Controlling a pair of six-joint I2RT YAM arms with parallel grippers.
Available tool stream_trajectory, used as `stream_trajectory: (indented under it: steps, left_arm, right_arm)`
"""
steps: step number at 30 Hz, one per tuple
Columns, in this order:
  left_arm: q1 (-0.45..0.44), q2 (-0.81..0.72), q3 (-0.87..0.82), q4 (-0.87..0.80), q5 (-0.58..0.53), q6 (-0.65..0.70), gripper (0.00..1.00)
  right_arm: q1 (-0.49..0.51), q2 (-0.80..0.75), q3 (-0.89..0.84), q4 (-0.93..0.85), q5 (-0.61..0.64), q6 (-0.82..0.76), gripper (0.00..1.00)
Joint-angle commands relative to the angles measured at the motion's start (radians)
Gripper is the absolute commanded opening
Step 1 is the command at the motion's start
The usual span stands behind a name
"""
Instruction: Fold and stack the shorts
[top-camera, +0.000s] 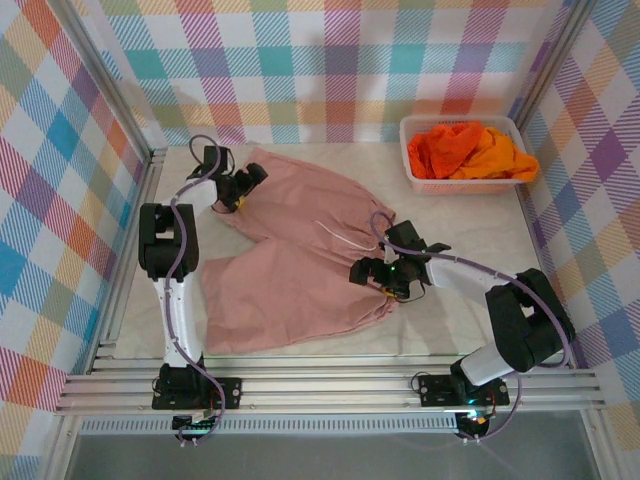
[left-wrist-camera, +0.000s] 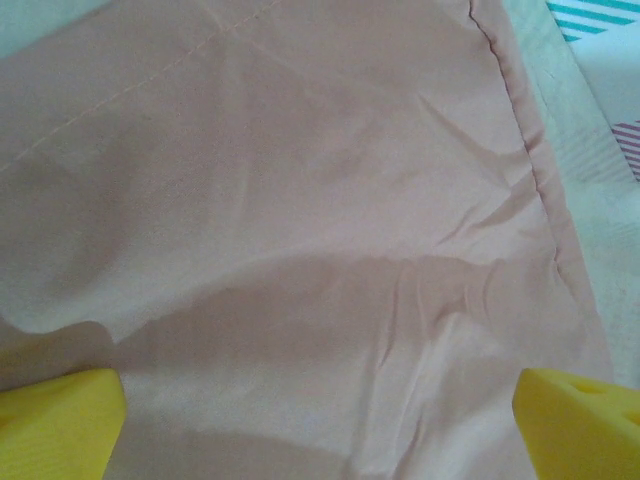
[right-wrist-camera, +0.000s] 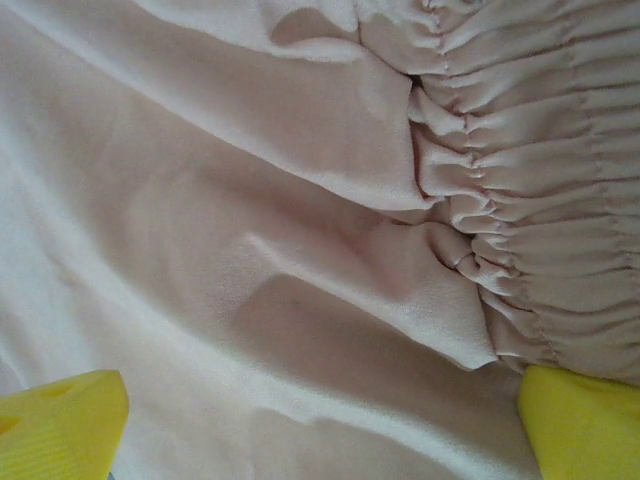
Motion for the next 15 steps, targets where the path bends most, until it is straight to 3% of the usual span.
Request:
stream_trajectory:
  steps: [1, 7, 15]
  left_arm:
    - [0.023, -0.043, -0.007, 0.002, 0.014, 0.049, 1.00]
    - [0.023, -0.343, -0.136, -0.140, -0.080, 0.086, 1.00]
    - [0.020, -0.625, -0.430, -0.405, -0.279, 0.154, 1.00]
  right_arm:
    - [0.004, -0.033, 0.019, -0.046, -0.015, 0.021, 1.00]
    - [0.004, -0.016, 0.208, -0.067, 0.041, -0.012, 1.00]
    - [-0.027, 0.229, 0.552, -0.138, 0.099, -0.111, 1.00]
